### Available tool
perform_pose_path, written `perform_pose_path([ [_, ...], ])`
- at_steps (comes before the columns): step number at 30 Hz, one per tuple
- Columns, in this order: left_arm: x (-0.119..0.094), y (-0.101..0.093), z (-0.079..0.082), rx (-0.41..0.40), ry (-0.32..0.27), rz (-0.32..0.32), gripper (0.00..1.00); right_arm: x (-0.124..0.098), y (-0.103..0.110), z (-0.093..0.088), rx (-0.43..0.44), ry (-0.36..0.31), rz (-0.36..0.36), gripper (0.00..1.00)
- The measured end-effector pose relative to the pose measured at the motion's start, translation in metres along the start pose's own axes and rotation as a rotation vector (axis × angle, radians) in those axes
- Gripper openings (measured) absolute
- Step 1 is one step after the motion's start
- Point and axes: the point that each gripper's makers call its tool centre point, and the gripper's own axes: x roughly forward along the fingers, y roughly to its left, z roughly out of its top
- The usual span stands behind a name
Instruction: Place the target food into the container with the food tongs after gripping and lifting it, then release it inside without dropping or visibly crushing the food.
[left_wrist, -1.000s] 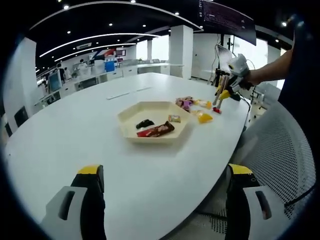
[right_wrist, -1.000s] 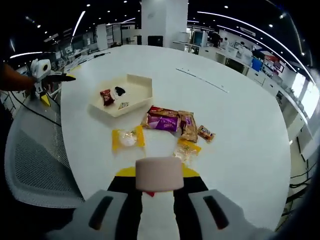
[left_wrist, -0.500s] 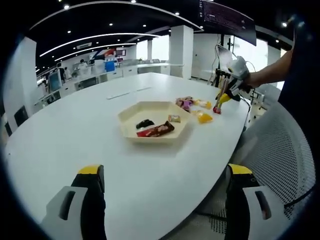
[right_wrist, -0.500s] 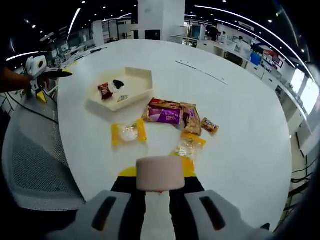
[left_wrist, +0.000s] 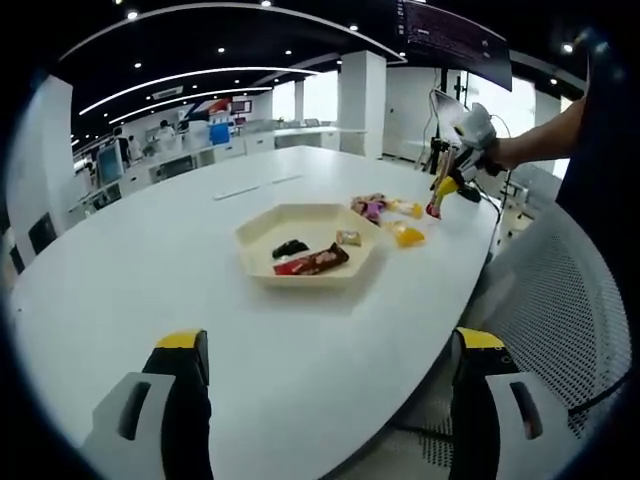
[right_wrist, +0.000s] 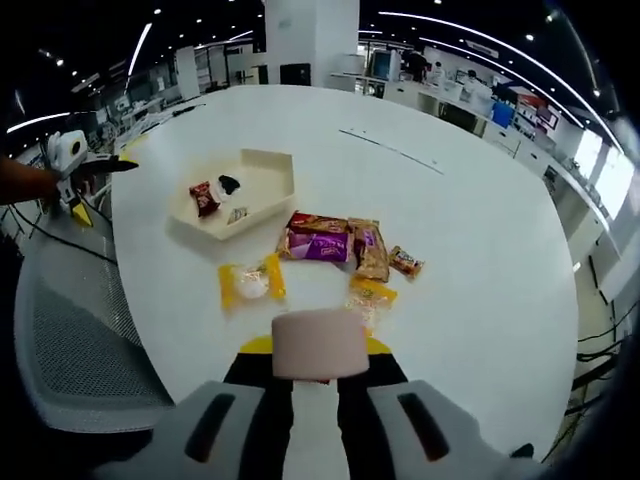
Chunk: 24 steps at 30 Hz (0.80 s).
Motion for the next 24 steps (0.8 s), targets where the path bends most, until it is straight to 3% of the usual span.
perform_pose_path([
  [24, 0.0, -0.001, 0.0, -0.004, 0.0, -0.003, 0.98, -0.052, -0.026, 0.087, -0.109, -0.014, -0.043, 0.16],
])
